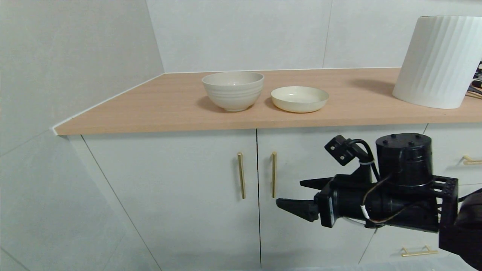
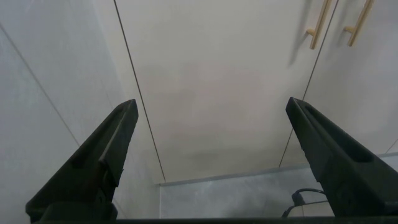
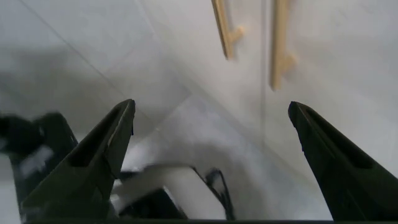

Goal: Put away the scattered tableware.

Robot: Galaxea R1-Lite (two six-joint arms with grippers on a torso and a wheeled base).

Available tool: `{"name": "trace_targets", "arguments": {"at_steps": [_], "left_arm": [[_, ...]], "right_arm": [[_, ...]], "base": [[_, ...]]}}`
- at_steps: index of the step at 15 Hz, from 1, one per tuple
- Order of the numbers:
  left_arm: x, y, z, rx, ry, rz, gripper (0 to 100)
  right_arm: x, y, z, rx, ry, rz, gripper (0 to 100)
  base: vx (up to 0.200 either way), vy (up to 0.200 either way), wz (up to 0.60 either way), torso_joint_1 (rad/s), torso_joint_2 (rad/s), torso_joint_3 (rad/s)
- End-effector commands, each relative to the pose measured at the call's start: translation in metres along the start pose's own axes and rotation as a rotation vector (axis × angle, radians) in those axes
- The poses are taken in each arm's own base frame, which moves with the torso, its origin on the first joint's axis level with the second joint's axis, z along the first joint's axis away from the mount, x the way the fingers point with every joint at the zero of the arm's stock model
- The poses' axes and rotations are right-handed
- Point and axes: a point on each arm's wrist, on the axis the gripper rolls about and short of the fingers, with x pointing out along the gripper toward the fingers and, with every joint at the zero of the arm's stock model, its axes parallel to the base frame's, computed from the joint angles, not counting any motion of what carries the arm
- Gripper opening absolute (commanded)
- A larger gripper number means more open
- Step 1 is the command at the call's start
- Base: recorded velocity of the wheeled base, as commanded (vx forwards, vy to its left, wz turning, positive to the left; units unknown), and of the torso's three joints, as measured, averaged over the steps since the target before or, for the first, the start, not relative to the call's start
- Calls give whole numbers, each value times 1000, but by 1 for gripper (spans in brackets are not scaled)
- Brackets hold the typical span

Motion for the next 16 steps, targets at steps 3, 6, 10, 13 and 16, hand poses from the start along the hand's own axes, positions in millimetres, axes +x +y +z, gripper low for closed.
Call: {"name": "trace_targets", "arguments": {"at_steps": [3, 6, 10, 13, 16], "left_arm": [[0, 0, 0, 0, 0, 0, 100], [0, 0, 0, -1, 0, 0, 100], [0, 0, 0, -1, 0, 0, 100], [0, 0, 0, -1, 0, 0, 100], [0, 0, 0, -1, 0, 0, 100]], "right_arm": [[34, -10, -8, 28, 21, 2, 100], [49, -16, -13, 47, -34, 8, 100], [58, -19, -12, 101, -97, 23, 100], [65, -22, -14, 116, -112, 24, 100], [70, -23, -14, 146, -148, 37, 100]], "base": [[0, 0, 0, 0, 0, 0], [0, 0, 0, 0, 0, 0], [0, 0, 0, 0, 0, 0], [0, 0, 0, 0, 0, 0], [0, 0, 0, 0, 0, 0]]}}
